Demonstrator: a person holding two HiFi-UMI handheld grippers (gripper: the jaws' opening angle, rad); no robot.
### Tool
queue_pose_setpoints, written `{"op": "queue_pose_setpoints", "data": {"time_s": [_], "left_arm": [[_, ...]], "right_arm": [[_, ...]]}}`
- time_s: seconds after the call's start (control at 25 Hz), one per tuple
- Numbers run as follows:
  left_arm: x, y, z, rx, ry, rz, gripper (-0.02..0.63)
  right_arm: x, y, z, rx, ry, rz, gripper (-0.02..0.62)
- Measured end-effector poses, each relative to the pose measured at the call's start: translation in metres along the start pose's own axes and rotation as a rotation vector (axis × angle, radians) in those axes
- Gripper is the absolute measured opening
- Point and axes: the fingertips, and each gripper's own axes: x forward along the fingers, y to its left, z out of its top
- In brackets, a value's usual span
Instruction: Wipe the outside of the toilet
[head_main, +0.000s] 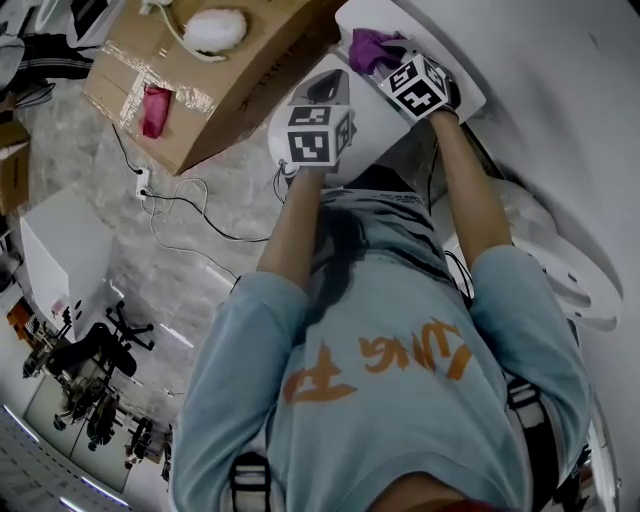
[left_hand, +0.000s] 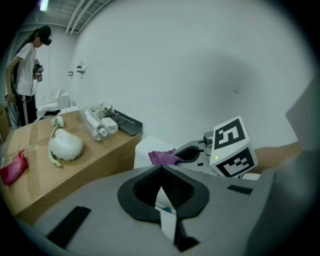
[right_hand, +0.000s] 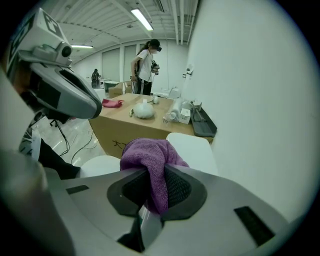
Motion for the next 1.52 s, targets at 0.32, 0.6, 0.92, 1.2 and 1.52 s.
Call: {"op": "queue_pose_setpoints", "data": {"time_s": [0.32,0.6,0.92,1.2,1.52], "left_arm": [[0.003,-0.017,-0.001,0.025,0.013,-0.028,0.025],[0.005,-0.015,-0.005,0.041,0.029,-0.038,0.025],[0.008,-0.036,-0.007,0.075,0.051,-0.077,0.025],[0.016,-0.048,-0.015,0.128,0.097,-0.114,0.025],[0.02,-0.07,-0.017,0.183,0.126,-0.164,0.025]], "right_arm": [[-0.016,0.004,-0.013,0.031,-0.01,0.007,0.069],[-0.026,0.006,-0.028,0.117,-0.037,-0.011,0.069],[-0.047,0.006,-0.043,0.202,-0.063,-0.039,0.069],[-0.058,0.008,-0.062,0.257,-0.079,-0.071,0.069],[-0.085,0.001,-0.085,0.361,-0.099,-0.137,0.069]]}}
